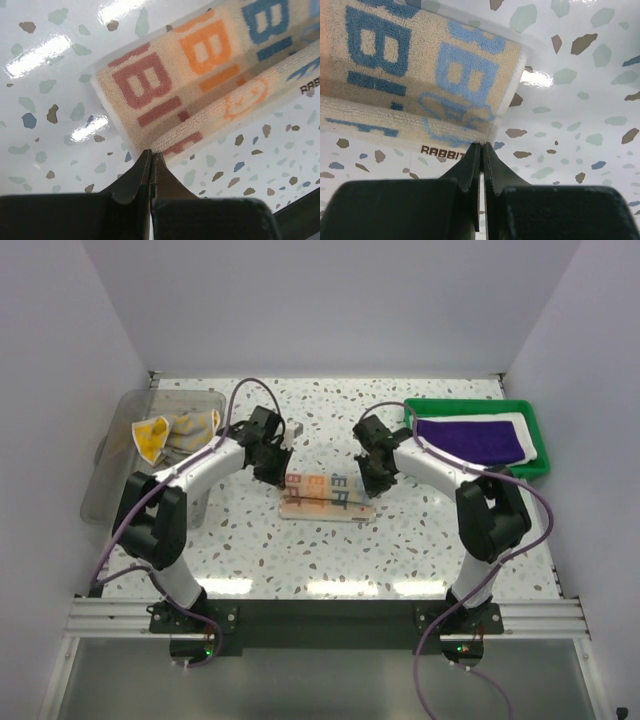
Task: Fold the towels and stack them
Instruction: Fold the towel
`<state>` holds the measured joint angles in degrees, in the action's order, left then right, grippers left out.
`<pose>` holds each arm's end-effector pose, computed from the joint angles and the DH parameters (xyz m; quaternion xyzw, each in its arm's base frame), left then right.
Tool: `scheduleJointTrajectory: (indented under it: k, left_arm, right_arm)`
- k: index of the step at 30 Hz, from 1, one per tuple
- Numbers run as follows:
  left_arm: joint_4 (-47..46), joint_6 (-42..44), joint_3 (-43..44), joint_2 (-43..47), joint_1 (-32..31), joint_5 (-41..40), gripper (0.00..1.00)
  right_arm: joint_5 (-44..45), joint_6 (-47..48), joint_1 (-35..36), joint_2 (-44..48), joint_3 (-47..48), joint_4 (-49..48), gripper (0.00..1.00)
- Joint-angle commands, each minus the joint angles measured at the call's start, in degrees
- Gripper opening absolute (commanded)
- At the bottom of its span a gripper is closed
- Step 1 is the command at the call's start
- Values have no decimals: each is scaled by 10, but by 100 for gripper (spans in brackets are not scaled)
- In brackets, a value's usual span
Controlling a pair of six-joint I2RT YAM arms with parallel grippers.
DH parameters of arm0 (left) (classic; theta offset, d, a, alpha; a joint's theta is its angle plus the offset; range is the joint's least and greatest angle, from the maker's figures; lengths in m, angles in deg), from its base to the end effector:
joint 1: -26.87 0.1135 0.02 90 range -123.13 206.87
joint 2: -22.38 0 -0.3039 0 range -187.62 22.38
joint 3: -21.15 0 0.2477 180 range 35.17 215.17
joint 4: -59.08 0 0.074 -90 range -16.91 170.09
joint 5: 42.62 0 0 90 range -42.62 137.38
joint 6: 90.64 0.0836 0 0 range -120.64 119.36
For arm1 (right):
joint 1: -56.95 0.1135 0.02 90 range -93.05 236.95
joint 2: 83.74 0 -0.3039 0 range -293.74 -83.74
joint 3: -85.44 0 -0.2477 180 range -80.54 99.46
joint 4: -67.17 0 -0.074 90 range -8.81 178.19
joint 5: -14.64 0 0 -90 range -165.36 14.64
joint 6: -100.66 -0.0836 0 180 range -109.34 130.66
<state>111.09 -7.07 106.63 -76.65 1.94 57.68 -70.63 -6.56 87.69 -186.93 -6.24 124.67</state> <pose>0.3321 -0.1708 0.2133 0.1752 0.9577 -0.1414 0.1793 0.3270 0.1865 0.1959 -0.1099 0.9812 0.0250 0.1565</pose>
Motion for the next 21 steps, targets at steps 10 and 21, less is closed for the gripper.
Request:
scheduleJointTrajectory:
  k: [10, 21]
  left_arm:
    - [-34, -29, -112, 31, -26, 0, 0]
    - [-65, -44, -148, 45, -46, 15, 9]
  right_arm:
    - [60, 26, -6, 20, -47, 4, 0]
    - [57, 27, -6, 35, -77, -27, 2]
